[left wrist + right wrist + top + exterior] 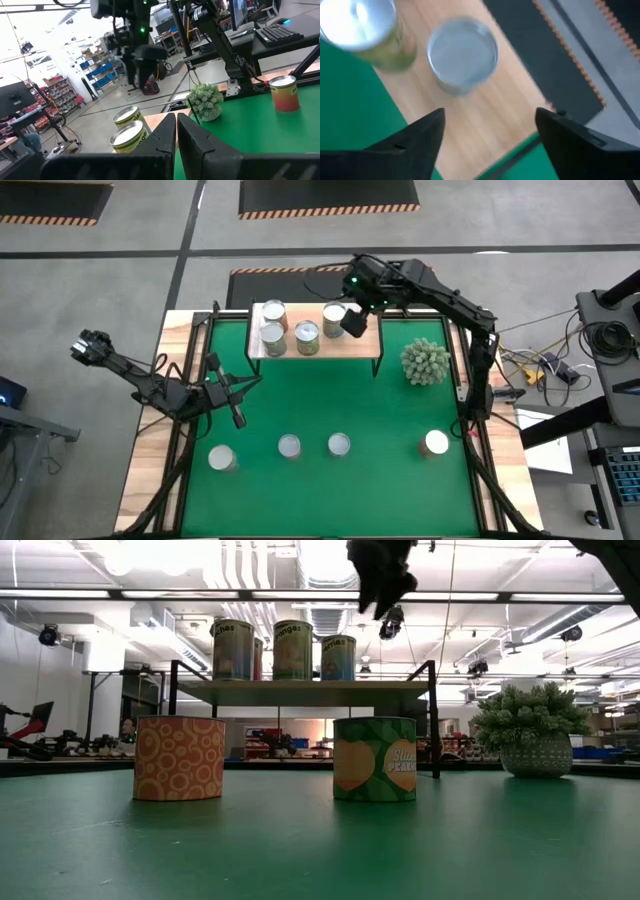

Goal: Pick and place cans onto a shelf
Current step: Put the right canned cherries on the shelf

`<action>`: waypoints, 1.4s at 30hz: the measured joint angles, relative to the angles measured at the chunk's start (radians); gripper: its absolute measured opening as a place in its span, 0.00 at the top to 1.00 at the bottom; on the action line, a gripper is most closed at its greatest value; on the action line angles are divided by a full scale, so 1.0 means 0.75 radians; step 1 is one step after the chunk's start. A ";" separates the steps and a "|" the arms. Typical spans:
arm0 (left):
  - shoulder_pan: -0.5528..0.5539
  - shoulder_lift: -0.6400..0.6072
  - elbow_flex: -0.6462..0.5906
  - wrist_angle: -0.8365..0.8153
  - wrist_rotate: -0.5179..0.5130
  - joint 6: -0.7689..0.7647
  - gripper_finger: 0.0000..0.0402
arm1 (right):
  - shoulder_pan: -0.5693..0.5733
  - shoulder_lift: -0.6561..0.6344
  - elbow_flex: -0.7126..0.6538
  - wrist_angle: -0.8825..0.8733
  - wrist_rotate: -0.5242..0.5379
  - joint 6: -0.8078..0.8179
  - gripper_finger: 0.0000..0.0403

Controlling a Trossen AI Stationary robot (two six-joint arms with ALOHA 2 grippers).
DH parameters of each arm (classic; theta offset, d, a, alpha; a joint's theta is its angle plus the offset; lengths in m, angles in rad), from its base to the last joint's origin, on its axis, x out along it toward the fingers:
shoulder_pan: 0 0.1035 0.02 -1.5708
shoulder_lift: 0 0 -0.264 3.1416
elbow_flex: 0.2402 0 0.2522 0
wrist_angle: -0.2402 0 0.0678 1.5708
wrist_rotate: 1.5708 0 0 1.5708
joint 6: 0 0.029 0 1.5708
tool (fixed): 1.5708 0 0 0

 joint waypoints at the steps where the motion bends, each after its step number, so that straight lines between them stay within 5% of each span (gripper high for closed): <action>1: 0.000 0.000 0.000 0.000 0.000 -0.002 1.00 | 0.000 -0.004 -0.021 -0.017 0.000 0.008 0.31; 10: 0.000 0.000 0.000 -0.001 0.000 -0.020 1.00 | -0.001 -0.006 -0.254 0.142 0.007 -0.015 0.63; 20: 0.000 0.000 0.000 -0.001 0.000 -0.020 1.00 | -0.036 -0.006 -0.328 0.395 0.106 -0.125 0.86; 30: 0.000 0.000 0.000 -0.001 0.000 -0.020 1.00 | -0.058 -0.004 -0.348 0.681 0.106 -0.288 0.96; 42: 0.000 0.000 0.000 -0.001 0.000 -0.020 1.00 | -0.059 -0.021 -0.190 0.278 0.139 -0.215 0.98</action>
